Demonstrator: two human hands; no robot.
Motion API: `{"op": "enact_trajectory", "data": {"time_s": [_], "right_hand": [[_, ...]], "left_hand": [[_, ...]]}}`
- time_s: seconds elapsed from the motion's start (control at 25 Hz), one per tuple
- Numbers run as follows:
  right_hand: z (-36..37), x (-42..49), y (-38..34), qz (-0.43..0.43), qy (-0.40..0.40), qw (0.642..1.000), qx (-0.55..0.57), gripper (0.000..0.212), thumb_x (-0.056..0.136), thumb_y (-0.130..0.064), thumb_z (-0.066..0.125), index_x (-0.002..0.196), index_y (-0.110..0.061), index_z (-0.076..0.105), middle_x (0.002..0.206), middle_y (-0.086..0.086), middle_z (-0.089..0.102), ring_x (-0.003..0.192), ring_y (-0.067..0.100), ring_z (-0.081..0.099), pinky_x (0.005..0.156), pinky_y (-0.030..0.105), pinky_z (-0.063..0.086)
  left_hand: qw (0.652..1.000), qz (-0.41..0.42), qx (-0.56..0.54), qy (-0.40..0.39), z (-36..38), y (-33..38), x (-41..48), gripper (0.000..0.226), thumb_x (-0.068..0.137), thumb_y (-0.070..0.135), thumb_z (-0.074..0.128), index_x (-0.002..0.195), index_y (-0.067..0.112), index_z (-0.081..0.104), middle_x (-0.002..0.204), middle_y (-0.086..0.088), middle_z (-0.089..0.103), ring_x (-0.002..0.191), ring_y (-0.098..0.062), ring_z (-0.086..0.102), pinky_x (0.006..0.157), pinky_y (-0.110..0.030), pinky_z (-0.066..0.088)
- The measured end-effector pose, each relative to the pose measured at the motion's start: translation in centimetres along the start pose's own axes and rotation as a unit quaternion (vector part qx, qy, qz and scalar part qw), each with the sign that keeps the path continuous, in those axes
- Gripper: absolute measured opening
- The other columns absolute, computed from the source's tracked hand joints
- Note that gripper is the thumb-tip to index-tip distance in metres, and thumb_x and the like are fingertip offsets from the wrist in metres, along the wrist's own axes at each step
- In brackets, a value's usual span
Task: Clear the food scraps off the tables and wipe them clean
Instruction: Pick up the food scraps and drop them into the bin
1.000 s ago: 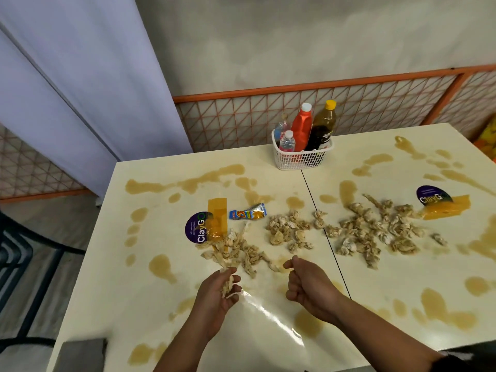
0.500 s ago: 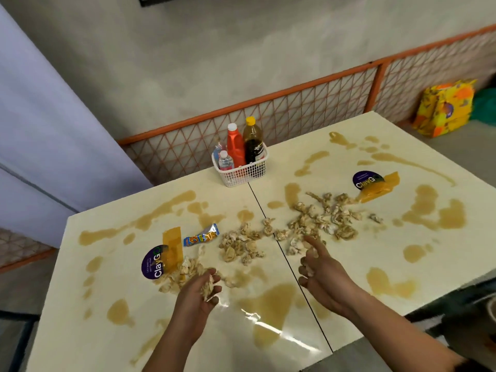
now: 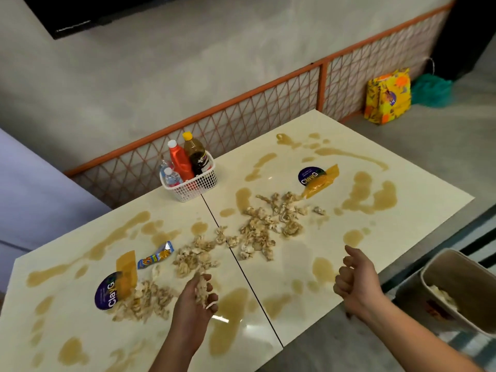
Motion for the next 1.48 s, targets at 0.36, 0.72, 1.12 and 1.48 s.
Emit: {"op": "enact_trajectory", "data": {"time_s": [0.36, 0.72, 1.12, 1.48], "right_hand": [[-13.4, 1.4, -3.2, -0.029, 0.057, 0.993, 0.097, 0.054, 0.094, 0.002, 0.031, 0.146, -0.012, 0.039, 0.09, 0.006, 0.04, 0.071, 0.017, 0.042, 0.06, 0.034, 0.026], [-26.1, 1.9, -4.6, -0.028, 0.148, 0.96, 0.235, 0.056, 0.104, -0.003, 0.047, 0.156, -0.016, 0.031, 0.157, 0.016, 0.036, 0.125, 0.034, 0.058, 0.093, 0.039, 0.058], [-29.6, 5.1, -7.7, 0.003, 0.157, 0.973, 0.17, 0.061, 0.099, -0.067, 0.039, 0.133, -0.016, 0.046, 0.126, 0.01, 0.066, 0.111, 0.031, 0.066, 0.092, 0.042, 0.053], [-17.4, -1.2, 3.4, 0.167, -0.097, 0.979, -0.062, 0.054, 0.095, -0.044, 0.059, 0.13, -0.003, 0.057, 0.101, 0.017, 0.067, 0.082, 0.03, 0.065, 0.066, 0.035, 0.052]], "left_hand": [[0.999, 0.046, 0.006, -0.013, 8.7, -6.3, -2.4, 0.042, 0.103, 0.046, 0.042, 0.072, 0.018, 0.038, 0.064, 0.001, 0.027, 0.048, -0.015, 0.02, 0.055, -0.034, 0.019], [0.985, 0.074, 0.12, -0.1, 14.9, -11.4, -6.6, 0.035, 0.104, 0.034, 0.045, 0.093, 0.002, 0.056, 0.059, -0.002, 0.04, 0.044, -0.013, 0.031, 0.051, -0.029, 0.029], [0.977, 0.039, 0.163, -0.134, 16.9, -13.9, -10.0, 0.043, 0.103, 0.046, 0.041, 0.074, 0.015, 0.046, 0.055, 0.003, 0.026, 0.043, -0.012, 0.021, 0.046, -0.026, 0.026], [0.964, 0.081, 0.194, -0.164, 18.0, -14.5, -10.9, 0.031, 0.104, 0.015, 0.036, 0.096, 0.011, 0.067, 0.076, -0.001, 0.056, 0.068, -0.017, 0.049, 0.06, -0.032, 0.035]]}}
Point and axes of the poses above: each hand's wrist, its own x-axis towards the middle knuckle, its own z-axis out of the palm, y = z × x, the point moved 9 cm from there along x, towards the middle knuckle
